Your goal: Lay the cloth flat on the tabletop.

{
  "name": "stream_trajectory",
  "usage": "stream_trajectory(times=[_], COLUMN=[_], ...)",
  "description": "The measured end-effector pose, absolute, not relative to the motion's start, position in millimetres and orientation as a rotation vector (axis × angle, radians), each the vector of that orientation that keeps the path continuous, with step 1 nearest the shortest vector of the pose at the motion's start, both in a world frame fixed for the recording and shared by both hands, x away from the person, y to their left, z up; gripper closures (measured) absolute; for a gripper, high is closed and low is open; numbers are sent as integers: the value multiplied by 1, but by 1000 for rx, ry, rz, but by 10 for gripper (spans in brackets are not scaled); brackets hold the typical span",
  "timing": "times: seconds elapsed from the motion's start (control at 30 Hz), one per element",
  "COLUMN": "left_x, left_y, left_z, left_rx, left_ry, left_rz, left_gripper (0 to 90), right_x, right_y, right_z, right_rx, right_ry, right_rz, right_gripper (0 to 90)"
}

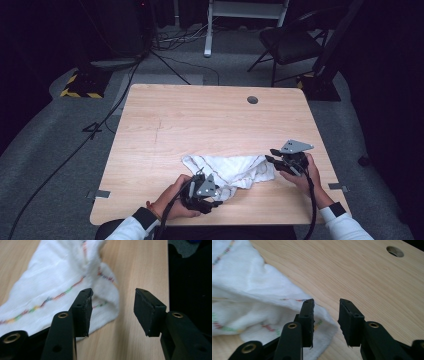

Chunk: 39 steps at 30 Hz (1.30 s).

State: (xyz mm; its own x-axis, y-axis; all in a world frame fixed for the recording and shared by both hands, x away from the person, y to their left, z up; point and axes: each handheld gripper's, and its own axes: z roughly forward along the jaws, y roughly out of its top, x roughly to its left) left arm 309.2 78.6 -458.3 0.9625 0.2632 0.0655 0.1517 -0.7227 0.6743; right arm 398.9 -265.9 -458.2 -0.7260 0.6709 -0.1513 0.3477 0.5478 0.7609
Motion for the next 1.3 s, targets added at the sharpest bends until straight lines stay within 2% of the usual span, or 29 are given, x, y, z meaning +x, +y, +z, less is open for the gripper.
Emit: stream_trajectory(times=[0.2,0.37,0.47,0.6,0.63,0.77,0.83,1.0,1.3], left_x=[329,346,356,371,371,389,391,396,398], left_y=[97,97,90,81,81,84,89,109,133], left_z=[-464,-467,-470,-474,-474,-484,-483,-475,-472], left_rx=[2374,2359,2372,2407,2407,2443,2438,2402,2359], left_ry=[420,418,395,386,386,394,396,466,561], left_rz=[281,311,305,298,298,244,256,313,282], left_gripper=[426,358,314,296,310,531,676,881,884], right_x=[371,344,330,323,324,326,330,336,340], right_y=[-255,-237,-218,-197,-193,-188,-194,-216,-262], right_z=[-445,-443,-448,-455,-458,-471,-473,-468,-468], right_rx=[689,553,440,357,342,324,348,397,584], right_ry=[2441,2548,2613,2654,2667,2665,2650,2628,2571], right_rz=[1126,1209,1201,1179,1167,1035,1006,997,952], right_gripper=[668,679,612,556,560,756,854,889,887])
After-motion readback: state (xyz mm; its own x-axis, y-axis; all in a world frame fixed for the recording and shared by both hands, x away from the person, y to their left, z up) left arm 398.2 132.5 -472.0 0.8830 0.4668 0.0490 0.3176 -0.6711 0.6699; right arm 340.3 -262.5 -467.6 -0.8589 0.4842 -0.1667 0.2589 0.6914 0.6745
